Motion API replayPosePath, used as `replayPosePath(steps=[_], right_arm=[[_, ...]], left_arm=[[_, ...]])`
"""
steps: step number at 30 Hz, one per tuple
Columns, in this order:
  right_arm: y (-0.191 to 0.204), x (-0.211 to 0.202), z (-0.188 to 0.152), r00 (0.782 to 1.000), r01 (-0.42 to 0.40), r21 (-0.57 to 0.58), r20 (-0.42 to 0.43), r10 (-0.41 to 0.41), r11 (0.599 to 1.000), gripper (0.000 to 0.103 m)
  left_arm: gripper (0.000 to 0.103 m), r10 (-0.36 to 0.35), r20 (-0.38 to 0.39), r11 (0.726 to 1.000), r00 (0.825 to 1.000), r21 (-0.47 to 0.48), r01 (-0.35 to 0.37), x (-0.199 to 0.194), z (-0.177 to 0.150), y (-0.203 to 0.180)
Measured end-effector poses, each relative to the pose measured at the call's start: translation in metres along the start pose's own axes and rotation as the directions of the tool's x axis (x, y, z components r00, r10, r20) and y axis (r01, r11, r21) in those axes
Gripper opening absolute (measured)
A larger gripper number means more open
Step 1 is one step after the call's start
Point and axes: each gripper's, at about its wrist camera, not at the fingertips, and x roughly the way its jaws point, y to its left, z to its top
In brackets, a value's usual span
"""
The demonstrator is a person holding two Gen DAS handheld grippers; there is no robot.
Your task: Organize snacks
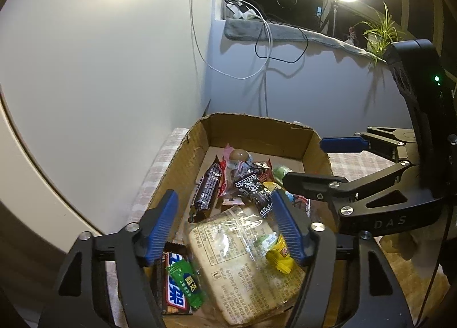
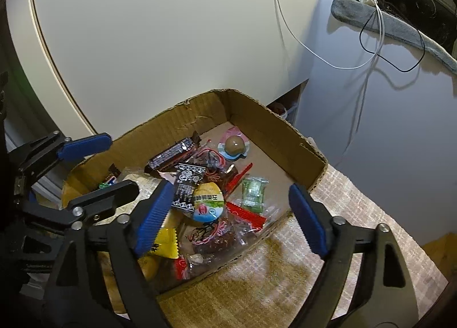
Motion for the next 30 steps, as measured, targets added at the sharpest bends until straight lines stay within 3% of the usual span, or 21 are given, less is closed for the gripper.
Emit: replayPosePath(steps=[2, 17, 30], right_arm=[[0.0, 0.001, 0.0, 1.0, 0.005, -0.002, -0.004, -0.005, 1.0, 0.088], [-0.004, -0.017, -0.008, 0.999, 0.045, 0.024, 0.022, -0.045, 0.999, 0.09], [0.017, -0.057, -0.019, 0.992, 0.095, 0.006, 0.08, -0.095, 0.995, 0.09]], left_arm=[[0.082, 0.009, 0.0, 1.0, 1.0, 0.001, -0.009, 0.0, 0.0, 0.0], [0.082, 0.045, -0.003, 0.999, 0.999, -0.022, -0.045, -0.009, -0.003, 0.002], [0.082, 0.06, 0.023, 0.998, 0.998, -0.039, -0.059, -0.032, -0.011, -0.001]])
